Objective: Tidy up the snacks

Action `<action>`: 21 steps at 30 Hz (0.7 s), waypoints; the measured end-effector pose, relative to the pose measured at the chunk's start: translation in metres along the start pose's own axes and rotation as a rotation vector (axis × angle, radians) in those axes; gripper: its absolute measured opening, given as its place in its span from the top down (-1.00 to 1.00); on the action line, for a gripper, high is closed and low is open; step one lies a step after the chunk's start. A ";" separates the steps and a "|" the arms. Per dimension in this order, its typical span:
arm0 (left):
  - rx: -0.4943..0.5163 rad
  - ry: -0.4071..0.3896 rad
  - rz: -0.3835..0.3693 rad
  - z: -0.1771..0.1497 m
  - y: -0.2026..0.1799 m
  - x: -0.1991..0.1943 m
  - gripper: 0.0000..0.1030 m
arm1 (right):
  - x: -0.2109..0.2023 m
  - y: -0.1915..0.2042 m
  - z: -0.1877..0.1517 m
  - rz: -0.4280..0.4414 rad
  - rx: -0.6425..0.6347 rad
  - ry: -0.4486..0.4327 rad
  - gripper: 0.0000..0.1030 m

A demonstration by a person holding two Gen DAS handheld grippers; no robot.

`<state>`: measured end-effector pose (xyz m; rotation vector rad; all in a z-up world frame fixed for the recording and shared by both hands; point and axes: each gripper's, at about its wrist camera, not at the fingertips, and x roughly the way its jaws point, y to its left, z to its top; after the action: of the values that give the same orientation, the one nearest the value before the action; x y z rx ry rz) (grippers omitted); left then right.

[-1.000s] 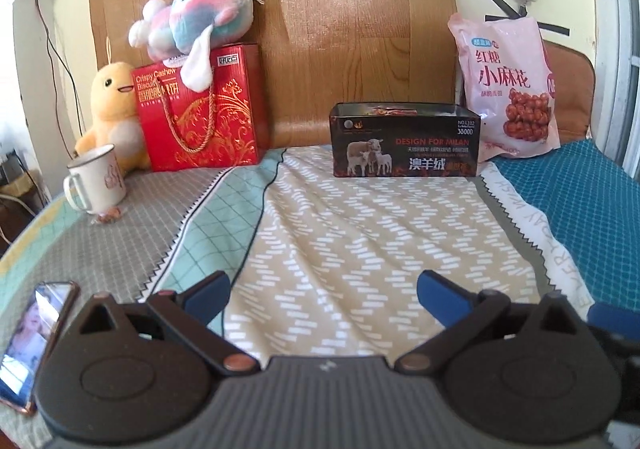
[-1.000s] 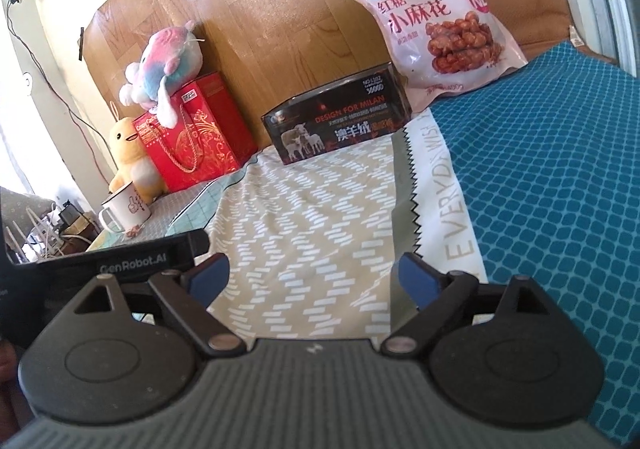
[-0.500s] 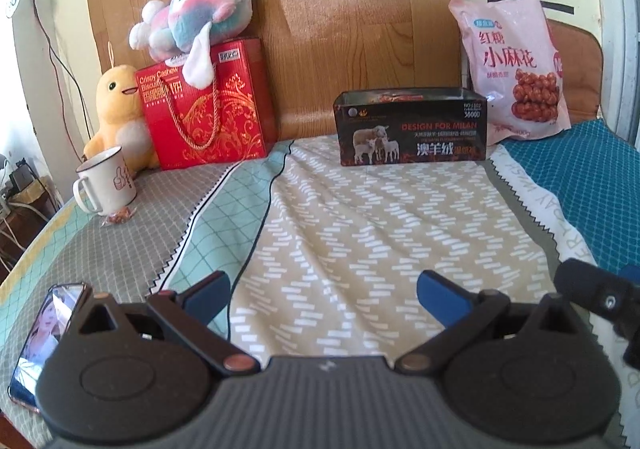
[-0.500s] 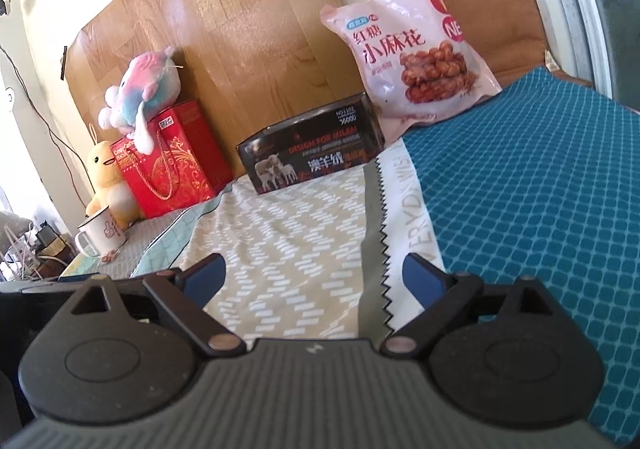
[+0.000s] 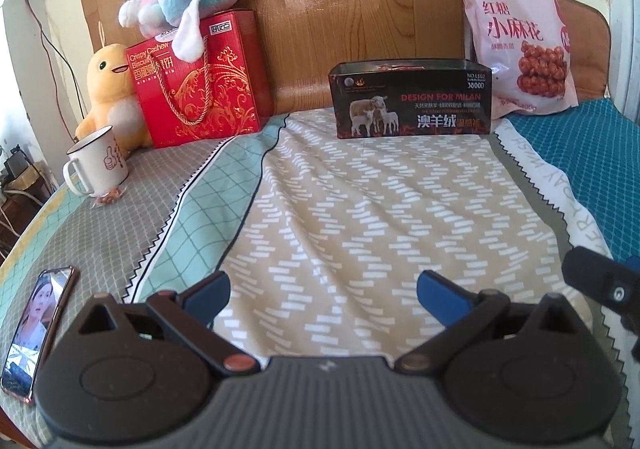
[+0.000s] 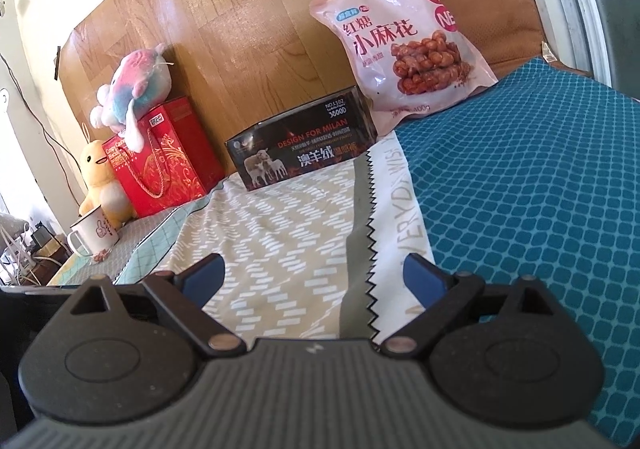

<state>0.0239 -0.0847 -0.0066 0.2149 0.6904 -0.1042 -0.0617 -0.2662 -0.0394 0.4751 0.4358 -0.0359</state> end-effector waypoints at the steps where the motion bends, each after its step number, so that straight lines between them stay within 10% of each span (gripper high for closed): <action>1: 0.003 0.002 0.000 0.000 -0.001 0.001 -1.00 | 0.000 -0.001 0.000 0.000 0.002 -0.002 -0.89; 21: -0.013 0.033 -0.023 0.000 -0.005 0.008 -1.00 | -0.001 -0.008 0.001 -0.005 0.019 -0.019 -0.90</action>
<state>0.0296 -0.0898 -0.0127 0.1965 0.7261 -0.1185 -0.0628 -0.2735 -0.0416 0.4922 0.4182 -0.0498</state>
